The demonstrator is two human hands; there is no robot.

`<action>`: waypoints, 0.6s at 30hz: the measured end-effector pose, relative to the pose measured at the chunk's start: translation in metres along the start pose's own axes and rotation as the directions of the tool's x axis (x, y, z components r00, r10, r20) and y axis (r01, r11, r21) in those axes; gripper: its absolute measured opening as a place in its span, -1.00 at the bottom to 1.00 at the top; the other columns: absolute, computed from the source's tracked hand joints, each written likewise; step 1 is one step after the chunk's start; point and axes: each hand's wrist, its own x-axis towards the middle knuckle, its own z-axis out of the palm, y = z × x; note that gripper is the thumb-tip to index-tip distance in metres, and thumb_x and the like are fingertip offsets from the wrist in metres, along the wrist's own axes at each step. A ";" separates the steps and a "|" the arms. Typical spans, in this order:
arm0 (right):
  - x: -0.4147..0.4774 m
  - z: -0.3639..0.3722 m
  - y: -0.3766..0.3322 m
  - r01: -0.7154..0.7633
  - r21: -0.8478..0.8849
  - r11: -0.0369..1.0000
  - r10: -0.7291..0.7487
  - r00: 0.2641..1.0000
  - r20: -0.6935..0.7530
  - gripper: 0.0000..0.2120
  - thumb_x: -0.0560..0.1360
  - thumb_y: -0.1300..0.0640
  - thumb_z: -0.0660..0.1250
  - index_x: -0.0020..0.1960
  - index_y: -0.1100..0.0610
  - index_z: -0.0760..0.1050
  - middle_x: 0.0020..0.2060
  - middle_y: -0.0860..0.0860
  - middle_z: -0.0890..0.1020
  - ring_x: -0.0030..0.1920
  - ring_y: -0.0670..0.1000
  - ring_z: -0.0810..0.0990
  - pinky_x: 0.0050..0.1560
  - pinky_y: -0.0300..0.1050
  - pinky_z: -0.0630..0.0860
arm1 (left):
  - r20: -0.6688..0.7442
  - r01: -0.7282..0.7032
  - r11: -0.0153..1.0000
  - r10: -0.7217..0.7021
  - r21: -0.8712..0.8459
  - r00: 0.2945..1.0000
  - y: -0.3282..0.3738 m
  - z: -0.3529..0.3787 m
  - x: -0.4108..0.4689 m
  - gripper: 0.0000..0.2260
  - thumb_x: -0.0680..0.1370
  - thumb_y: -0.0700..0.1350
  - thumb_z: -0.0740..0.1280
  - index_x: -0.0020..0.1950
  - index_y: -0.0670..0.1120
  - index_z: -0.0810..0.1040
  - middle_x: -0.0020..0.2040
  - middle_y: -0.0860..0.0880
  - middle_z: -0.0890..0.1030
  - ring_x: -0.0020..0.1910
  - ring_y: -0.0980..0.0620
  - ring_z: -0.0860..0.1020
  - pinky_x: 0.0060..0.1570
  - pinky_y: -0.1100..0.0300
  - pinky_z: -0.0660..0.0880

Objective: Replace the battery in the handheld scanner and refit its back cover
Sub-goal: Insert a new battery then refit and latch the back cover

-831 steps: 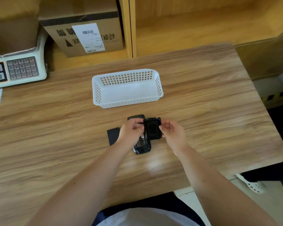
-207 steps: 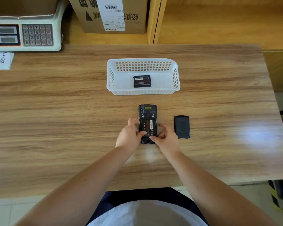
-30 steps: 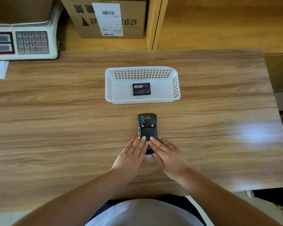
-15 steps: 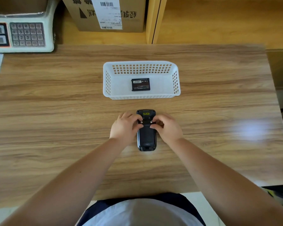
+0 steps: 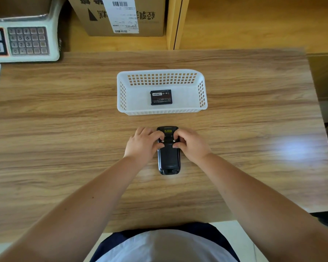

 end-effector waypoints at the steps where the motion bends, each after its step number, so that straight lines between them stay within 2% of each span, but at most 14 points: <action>1: 0.002 -0.001 0.000 0.006 -0.008 1.000 -0.005 1.000 0.013 -0.84 0.44 0.11 0.42 -0.03 0.07 0.47 -0.25 -0.07 0.46 -0.18 0.01 0.44 -0.20 0.02 0.50 | 0.009 0.003 1.000 -0.003 0.001 1.000 0.000 0.000 0.000 -0.83 0.52 0.04 0.36 0.10 0.06 0.56 0.16 0.03 0.55 0.26 -0.08 0.39 0.07 -0.02 0.44; 7: 0.004 -0.002 -0.001 -0.030 0.002 1.000 0.030 0.998 0.058 -0.86 0.45 0.13 0.42 -0.06 0.08 0.46 -0.30 -0.04 0.52 -0.24 0.02 0.50 -0.21 0.03 0.52 | 0.037 0.011 1.000 -0.011 0.014 0.999 0.002 -0.002 0.001 -0.82 0.54 0.04 0.34 0.12 0.06 0.54 0.20 0.03 0.51 0.27 -0.07 0.36 0.10 0.00 0.42; 11: 0.000 0.004 -0.001 -0.133 0.076 0.988 0.131 0.991 0.027 -0.88 0.46 0.10 0.41 -0.10 0.04 0.47 -0.32 -0.10 0.51 -0.26 -0.02 0.50 -0.21 -0.02 0.49 | 0.042 0.014 1.000 -0.015 0.010 0.999 0.002 -0.002 0.001 -0.82 0.54 0.04 0.34 0.11 0.06 0.53 0.20 0.04 0.52 0.28 -0.07 0.37 0.11 0.00 0.42; 15: -0.012 0.014 -0.003 -0.203 0.107 0.973 0.206 0.978 -0.019 -0.86 0.49 0.07 0.37 -0.17 0.06 0.44 -0.34 -0.03 0.50 -0.33 -0.05 0.44 -0.29 -0.05 0.47 | 0.055 0.020 1.000 -0.021 0.017 0.998 0.003 -0.003 0.001 -0.82 0.54 0.05 0.33 0.11 0.06 0.53 0.20 0.04 0.51 0.29 -0.06 0.35 0.11 0.01 0.41; 18: -0.015 0.018 -0.005 -0.249 0.165 0.954 0.261 0.964 -0.054 -0.86 0.49 0.06 0.38 -0.13 0.05 0.43 -0.30 -0.02 0.54 -0.31 -0.04 0.48 -0.27 -0.10 0.47 | 0.063 0.015 0.999 -0.017 0.030 0.998 0.004 -0.004 0.002 -0.82 0.55 0.05 0.32 0.13 0.06 0.52 0.20 0.03 0.50 0.29 -0.05 0.34 0.12 0.01 0.40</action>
